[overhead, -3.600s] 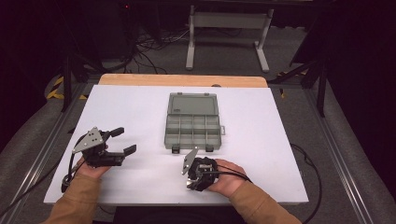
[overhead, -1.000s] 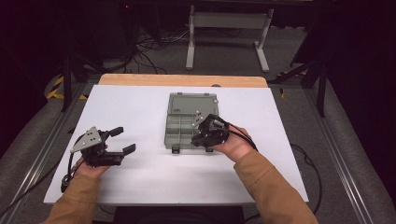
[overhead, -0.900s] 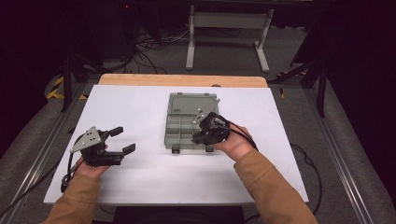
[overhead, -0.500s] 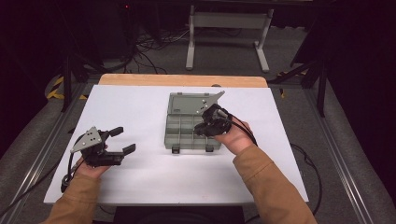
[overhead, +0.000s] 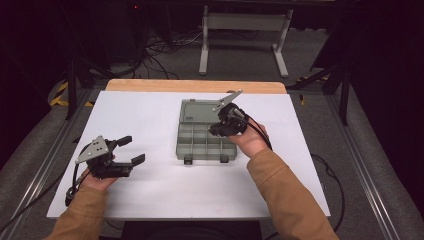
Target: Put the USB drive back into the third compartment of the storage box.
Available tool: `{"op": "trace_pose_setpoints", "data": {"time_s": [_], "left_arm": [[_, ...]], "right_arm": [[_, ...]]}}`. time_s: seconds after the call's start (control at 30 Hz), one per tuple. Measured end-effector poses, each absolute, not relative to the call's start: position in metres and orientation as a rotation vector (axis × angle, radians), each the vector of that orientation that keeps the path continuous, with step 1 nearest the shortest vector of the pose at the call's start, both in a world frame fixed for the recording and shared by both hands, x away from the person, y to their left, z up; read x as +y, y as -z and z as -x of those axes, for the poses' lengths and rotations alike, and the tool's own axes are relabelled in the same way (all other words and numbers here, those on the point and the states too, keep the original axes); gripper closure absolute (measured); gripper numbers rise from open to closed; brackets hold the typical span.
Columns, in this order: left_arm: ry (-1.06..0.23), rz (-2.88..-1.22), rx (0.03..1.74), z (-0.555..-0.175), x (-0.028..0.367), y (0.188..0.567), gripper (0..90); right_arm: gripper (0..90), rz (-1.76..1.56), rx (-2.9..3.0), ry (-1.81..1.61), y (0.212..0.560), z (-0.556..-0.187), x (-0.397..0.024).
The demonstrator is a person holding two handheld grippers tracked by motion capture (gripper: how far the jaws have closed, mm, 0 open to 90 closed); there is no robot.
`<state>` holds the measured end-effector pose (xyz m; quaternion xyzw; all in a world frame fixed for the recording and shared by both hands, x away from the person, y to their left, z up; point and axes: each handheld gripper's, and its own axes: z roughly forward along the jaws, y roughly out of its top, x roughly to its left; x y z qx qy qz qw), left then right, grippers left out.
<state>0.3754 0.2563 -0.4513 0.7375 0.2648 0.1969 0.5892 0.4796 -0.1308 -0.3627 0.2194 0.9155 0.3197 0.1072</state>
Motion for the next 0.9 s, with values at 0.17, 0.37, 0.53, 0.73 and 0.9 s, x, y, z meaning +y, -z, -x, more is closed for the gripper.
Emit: {"op": "trace_pose_setpoints", "data": {"time_s": [0.17,0.37,0.53,0.73,0.9], "left_arm": [[-0.456,-1.717,0.616,-0.375,0.256,0.451,15.3],[-0.454,-1.715,0.619,-0.375,0.256,0.451,15.3],[-0.448,-1.713,0.618,-0.376,0.255,0.452,15.3],[-0.456,-1.720,0.613,-0.376,0.255,0.452,15.2],[-0.450,-1.712,0.619,-0.376,0.255,0.452,15.3]], "right_arm": [[78.7,-0.665,2.676,-0.937,0.366,-0.487,-0.131],[78.7,-0.697,2.665,-0.926,0.371,-0.496,-0.132],[78.7,-0.725,2.663,-0.918,0.377,-0.504,-0.133],[78.7,-0.755,2.666,-0.910,0.383,-0.511,-0.134],[78.7,-0.766,2.669,-0.901,0.387,-0.516,-0.133]]}}
